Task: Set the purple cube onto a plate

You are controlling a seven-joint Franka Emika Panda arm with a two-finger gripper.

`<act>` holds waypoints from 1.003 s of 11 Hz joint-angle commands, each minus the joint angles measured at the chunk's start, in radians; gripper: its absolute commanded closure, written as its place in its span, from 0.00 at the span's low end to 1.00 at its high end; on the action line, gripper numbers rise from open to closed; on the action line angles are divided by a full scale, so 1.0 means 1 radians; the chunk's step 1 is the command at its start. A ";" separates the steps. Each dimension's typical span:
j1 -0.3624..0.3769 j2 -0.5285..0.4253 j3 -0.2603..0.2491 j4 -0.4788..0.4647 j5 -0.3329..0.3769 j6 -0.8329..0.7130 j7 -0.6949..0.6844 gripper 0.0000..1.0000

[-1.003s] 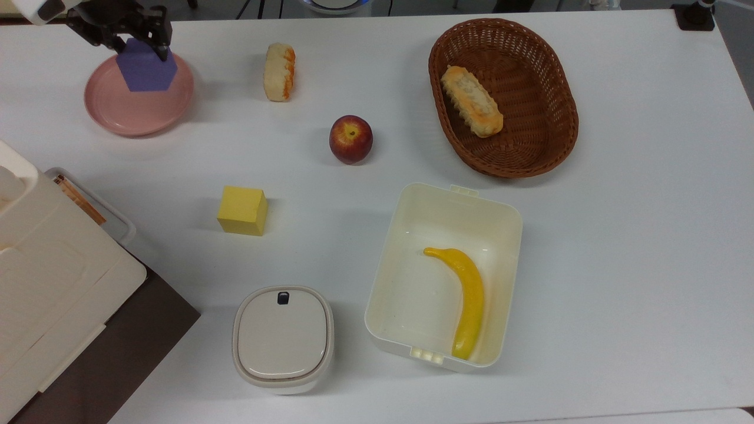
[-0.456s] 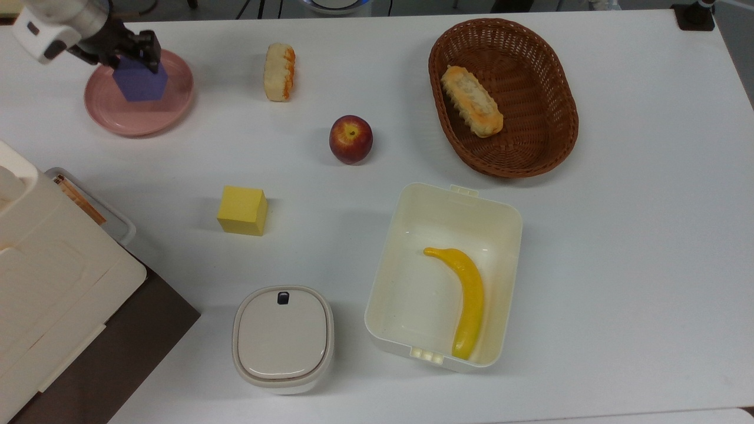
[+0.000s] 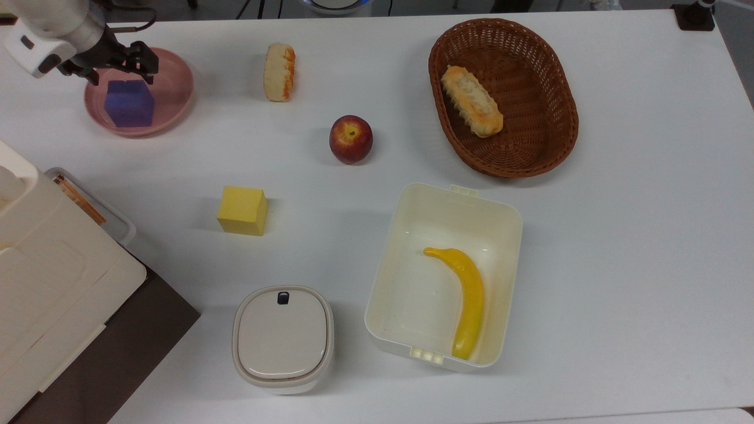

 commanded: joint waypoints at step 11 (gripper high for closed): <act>0.410 -0.065 0.018 0.336 0.049 -0.297 0.363 0.00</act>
